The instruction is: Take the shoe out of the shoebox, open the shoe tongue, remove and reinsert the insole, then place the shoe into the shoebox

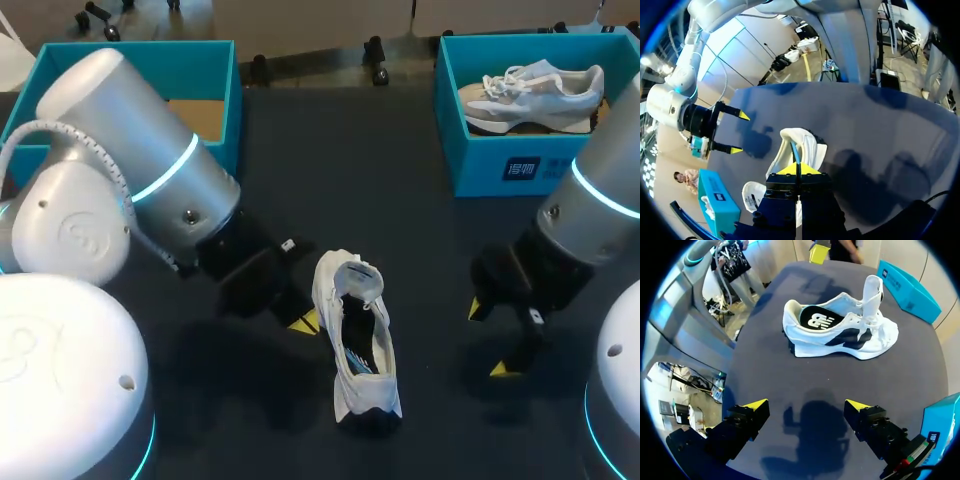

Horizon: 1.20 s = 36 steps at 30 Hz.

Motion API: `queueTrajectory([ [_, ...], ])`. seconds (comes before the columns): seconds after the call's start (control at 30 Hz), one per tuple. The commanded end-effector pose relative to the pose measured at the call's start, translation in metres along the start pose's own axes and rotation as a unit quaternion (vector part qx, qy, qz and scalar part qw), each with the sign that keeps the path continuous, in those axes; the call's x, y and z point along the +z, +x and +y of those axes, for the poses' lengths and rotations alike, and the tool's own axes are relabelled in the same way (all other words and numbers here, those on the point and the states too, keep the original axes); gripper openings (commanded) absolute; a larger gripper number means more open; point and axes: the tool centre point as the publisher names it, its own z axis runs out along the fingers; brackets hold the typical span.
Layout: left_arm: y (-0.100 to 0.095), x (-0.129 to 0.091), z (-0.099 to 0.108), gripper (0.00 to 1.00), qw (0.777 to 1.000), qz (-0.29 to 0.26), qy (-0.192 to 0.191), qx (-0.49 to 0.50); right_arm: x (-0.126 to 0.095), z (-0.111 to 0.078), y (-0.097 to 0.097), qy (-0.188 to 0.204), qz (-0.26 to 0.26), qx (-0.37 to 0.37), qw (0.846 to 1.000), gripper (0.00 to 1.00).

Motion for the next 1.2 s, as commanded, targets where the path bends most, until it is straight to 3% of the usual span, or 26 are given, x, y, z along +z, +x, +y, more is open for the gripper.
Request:
queueTrajectory([
  [0.03,-0.01,0.005,0.003,0.0,0.999,0.042,0.007,0.018,0.001,0.0,0.001,0.001,-0.001,0.0,1.0,1.0],
  [0.37,-0.029,0.013,0.007,0.0,0.986,0.144,-0.013,0.088,-0.021,-0.035,0.001,0.001,0.019,-0.019,1.0,1.0],
  [0.5,-0.032,0.018,0.007,0.0,0.978,0.18,0.004,0.106,-0.022,-0.048,0.0,-0.009,0.015,-0.016,1.0,1.0],
  [0.57,-0.033,0.021,0.006,0.0,0.968,0.218,0.008,0.124,-0.021,-0.049,0.001,-0.016,0.011,-0.018,1.0,1.0],
  [0.6,-0.036,0.021,0.008,0.0,0.967,0.212,-0.039,0.137,-0.021,-0.049,0.001,-0.016,0.011,-0.018,1.0,1.0],
  [1.0,-0.036,0.021,0.008,0.0,0.967,0.212,-0.039,0.137,-0.021,-0.049,0.001,-0.016,0.011,-0.018,1.0,1.0],
  [1.2,-0.036,0.033,0.007,0.0,0.949,0.27,-0.007,0.164,-0.021,-0.049,0.001,-0.016,0.011,-0.018,1.0,1.0],
])
